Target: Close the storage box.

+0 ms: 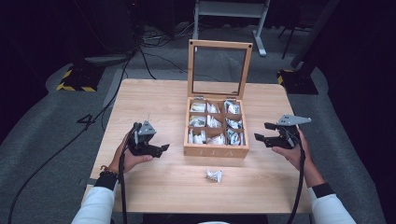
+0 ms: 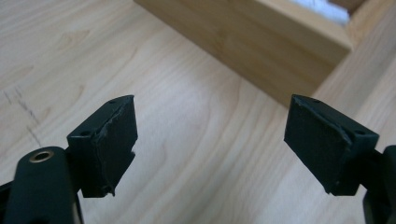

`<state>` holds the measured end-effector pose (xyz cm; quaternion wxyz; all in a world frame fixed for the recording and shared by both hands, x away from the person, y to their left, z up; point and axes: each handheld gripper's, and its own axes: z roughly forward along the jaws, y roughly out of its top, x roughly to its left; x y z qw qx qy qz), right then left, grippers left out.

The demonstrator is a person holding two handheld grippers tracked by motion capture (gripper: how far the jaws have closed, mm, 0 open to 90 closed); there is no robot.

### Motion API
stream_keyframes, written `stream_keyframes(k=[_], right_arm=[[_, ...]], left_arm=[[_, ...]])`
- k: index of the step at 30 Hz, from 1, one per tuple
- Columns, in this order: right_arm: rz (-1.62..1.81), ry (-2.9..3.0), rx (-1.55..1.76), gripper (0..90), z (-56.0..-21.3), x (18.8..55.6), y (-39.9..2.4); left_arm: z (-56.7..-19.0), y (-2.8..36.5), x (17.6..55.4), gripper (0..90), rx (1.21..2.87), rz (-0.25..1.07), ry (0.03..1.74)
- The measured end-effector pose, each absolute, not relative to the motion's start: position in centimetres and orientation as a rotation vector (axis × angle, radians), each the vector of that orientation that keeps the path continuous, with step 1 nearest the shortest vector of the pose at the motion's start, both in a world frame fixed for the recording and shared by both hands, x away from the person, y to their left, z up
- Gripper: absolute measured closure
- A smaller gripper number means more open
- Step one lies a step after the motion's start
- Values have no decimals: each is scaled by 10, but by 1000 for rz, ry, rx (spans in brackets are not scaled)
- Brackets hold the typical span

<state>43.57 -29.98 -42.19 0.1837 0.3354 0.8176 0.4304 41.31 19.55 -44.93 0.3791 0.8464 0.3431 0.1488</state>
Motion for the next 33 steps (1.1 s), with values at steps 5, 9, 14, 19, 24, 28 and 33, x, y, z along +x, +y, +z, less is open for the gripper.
stream_keyframes(k=[5, 9, 14, 19, 24, 28, 33], right_arm=[[1248, 2278, 972, 312, -411, 458, -298], [1237, 2269, 970, 311, -401, 477, -292], [1226, 2248, 983, 317, -392, 496, -283], [1226, 2238, 1003, 325, -387, 517, -272], [1226, 2228, 1052, 332, -382, 543, -266], [1241, 2221, 1085, 338, -379, 562, -264], [1246, 2210, 1111, 340, -376, 579, -256]], left_arm=[[-435, 187, 441, 171, 2127, 393, 890], [-424, 180, 462, 175, 2112, 403, 900], [-410, 172, 489, 185, 2057, 405, 928], [-401, 159, 522, 205, 2036, 407, 946], [-395, 139, 550, 227, 2041, 407, 956], [-389, 122, 568, 228, 2049, 417, 947], [-387, 110, 587, 224, 2065, 417, 981]])
